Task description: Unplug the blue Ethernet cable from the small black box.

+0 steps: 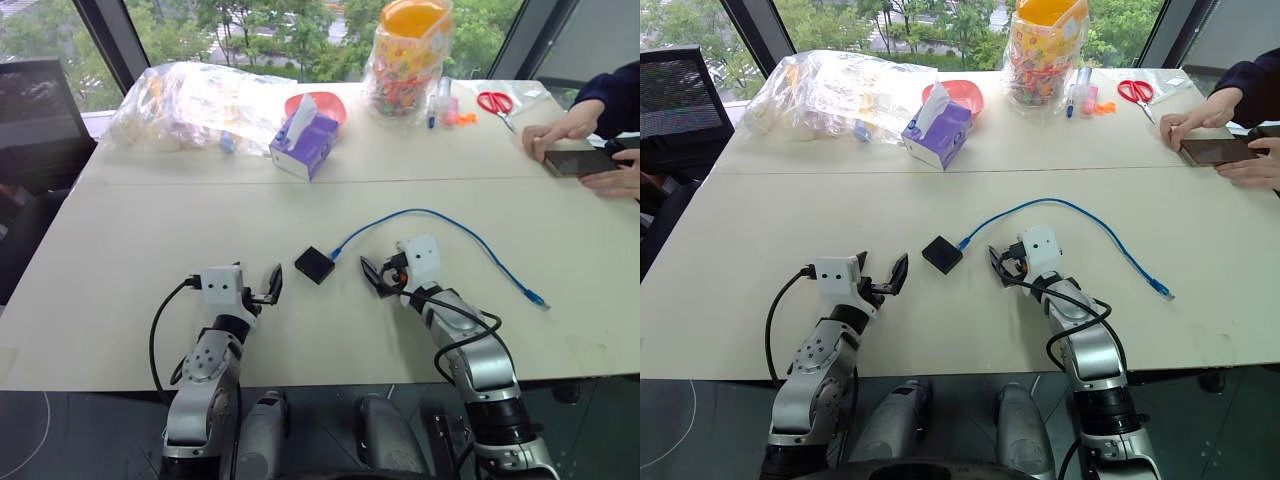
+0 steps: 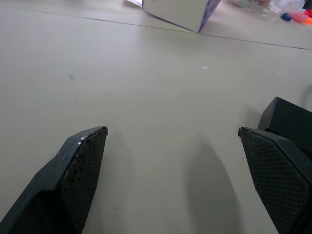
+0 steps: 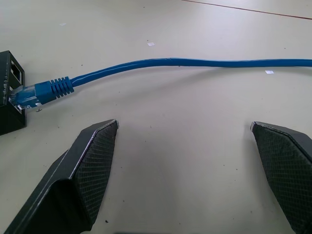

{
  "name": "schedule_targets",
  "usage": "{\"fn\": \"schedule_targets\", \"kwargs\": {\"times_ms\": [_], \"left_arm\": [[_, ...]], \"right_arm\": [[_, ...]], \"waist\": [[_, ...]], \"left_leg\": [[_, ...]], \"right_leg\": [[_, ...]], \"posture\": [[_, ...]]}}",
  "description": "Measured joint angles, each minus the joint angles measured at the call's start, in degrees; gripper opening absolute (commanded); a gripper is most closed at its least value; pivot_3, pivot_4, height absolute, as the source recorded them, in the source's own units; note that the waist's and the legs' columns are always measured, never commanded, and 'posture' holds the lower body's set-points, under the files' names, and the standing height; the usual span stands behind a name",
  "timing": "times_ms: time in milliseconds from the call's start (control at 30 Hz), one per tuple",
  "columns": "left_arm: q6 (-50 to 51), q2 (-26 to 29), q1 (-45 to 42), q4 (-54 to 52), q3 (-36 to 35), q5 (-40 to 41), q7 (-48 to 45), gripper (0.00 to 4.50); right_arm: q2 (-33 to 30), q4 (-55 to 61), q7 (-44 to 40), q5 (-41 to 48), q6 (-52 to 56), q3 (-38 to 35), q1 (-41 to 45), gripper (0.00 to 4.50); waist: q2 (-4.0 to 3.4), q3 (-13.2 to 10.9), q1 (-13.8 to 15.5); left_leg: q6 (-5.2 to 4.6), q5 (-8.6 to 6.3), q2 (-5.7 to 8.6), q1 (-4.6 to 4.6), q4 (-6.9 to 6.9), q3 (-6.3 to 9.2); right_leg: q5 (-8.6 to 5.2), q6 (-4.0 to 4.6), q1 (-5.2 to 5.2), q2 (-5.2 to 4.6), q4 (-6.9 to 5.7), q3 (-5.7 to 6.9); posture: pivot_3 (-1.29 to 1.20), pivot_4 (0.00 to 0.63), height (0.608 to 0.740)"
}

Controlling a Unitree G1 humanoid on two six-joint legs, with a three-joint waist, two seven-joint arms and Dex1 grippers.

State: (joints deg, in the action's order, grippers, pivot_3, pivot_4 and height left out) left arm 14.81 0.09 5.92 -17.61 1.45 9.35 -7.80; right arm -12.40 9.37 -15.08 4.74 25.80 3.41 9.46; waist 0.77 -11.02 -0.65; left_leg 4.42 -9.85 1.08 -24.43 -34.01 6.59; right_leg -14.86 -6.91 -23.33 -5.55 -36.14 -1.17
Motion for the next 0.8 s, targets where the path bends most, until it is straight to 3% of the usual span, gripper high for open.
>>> {"fn": "schedule_targets", "kwargs": {"times_ms": [467, 667, 800], "left_arm": [[4.7, 0.8, -0.2, -2.6, 0.1, 1.4, -0.6, 4.47], [8.7, 3.4, -1.9, -3.4, 1.1, 3.3, -3.8, 4.47], [14.4, 7.8, -4.2, -5.7, 1.9, 8.4, -9.8, 4.47]], "right_arm": [[-4.4, 0.5, -3.7, 0.1, 0.2, -0.2, 0.4, 4.5], [-11.9, 0.2, -13.6, 1.3, 1.2, 1.3, 5.7, 4.5], [-20.7, -2.6, -24.4, 2.2, 5.2, 4.8, 14.7, 4.5]], "waist": [[0.0, 0.0, 0.0], [-0.01, 0.0, -0.1], [-0.01, 0.0, -0.2]], "left_leg": [[0.0, 0.0, 0.0, 0.0, 0.0, 0.0], [-0.01, 0.0, 0.01, 0.0, -0.02, 0.0], [-0.01, 0.01, 0.0, -0.01, -0.02, 0.0]], "right_leg": [[0.0, 0.0, 0.0, 0.0, 0.0, 0.0], [0.0, 0.0, 0.0, 0.0, 0.0, 0.02], [0.0, 0.01, 0.0, 0.0, 0.0, 0.03]], "posture": [[0.0, 0.15, 0.726], [0.0, 0.15, 0.726], [0.0, 0.15, 0.726]]}}
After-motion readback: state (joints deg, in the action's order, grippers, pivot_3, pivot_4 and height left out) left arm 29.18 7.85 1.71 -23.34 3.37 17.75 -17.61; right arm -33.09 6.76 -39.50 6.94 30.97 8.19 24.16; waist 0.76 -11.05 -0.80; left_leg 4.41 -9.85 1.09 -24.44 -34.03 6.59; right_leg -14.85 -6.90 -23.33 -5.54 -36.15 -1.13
